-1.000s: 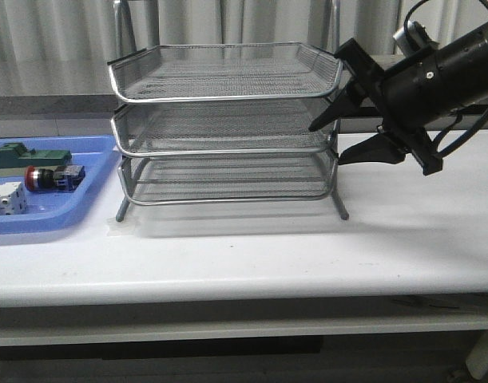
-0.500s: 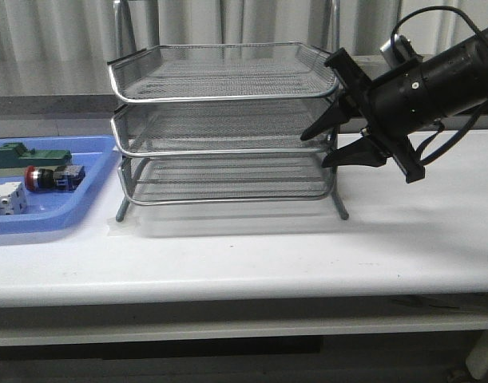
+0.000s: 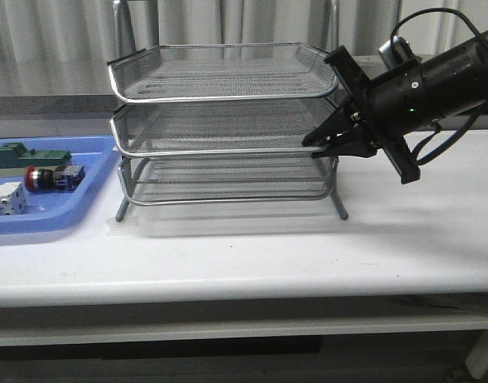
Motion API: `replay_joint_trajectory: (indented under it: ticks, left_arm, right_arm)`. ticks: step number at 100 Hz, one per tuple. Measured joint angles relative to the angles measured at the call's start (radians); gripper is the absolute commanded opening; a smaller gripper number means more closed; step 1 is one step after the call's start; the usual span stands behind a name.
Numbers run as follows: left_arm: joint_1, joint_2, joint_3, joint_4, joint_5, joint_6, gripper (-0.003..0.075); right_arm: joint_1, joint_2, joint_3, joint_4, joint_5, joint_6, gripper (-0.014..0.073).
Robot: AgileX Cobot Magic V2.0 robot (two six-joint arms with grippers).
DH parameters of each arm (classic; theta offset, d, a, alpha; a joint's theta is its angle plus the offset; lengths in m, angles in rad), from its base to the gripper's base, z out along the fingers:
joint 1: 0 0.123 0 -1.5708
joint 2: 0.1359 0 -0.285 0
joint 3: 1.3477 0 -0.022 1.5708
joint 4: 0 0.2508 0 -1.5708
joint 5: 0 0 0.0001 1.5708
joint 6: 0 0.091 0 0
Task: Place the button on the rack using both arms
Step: 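Move the right gripper to the front rim of the middle mesh tray, then pull the middle mesh tray outward toward the robot with the right gripper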
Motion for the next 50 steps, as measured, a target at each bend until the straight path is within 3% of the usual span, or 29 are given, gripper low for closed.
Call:
replay_joint_trajectory:
  ticks: [50]
  left_arm:
    - [0.000, 0.000, 0.000, 0.000, -0.002, 0.000, -0.0021]
  right_arm:
    - [-0.004, 0.000, 0.001, -0.072, 0.045, 0.000, 0.0125]
